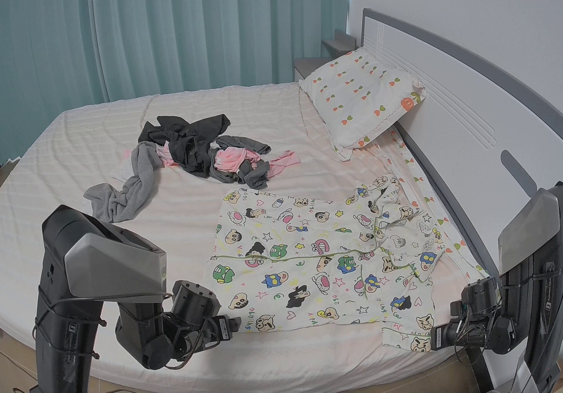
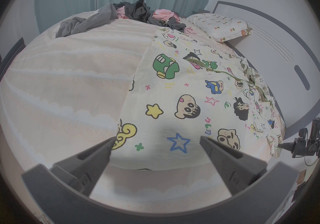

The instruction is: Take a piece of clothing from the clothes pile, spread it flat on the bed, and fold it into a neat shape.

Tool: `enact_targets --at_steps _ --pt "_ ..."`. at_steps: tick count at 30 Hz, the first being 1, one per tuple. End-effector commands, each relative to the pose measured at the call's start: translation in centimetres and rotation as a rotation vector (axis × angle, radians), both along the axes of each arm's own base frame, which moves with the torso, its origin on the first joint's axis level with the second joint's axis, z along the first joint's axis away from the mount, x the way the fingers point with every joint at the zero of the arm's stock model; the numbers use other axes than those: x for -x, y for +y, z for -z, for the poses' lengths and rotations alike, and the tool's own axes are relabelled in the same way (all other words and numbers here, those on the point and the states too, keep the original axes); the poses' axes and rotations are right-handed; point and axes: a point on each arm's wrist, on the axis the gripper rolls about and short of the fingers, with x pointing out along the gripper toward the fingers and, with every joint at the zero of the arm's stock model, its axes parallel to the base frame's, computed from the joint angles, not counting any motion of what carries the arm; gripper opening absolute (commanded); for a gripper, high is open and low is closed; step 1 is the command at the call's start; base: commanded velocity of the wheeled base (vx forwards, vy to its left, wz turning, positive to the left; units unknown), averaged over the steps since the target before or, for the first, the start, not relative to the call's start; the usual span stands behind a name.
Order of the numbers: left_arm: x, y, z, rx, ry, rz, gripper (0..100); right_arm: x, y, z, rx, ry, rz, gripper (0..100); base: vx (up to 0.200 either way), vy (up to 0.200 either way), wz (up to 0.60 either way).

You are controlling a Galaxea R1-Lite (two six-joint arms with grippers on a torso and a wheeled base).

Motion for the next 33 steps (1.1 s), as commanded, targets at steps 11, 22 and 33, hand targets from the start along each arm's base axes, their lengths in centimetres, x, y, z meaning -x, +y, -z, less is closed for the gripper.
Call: enact_targets --at_steps 11,22,33 --pt "1.6 0.2 0.1 -0.065 0.014 -0.019 0 0.5 -0.2 0.0 0.006 0.021 0.004 0 0.000 0.000 0.00" --pt "3.4 -0.6 -1.0 -0.103 -0.019 0.001 0 1.1 -0.5 -1.7 0.023 0.035 -0.003 0 0.000 0.000 0.00" --pt "5.0 -0.2 -1.8 -0.111 0.001 0.024 0 2.3 -1.5 -2.0 0.076 0.149 -0.038 0 0.000 0.000 0.00"
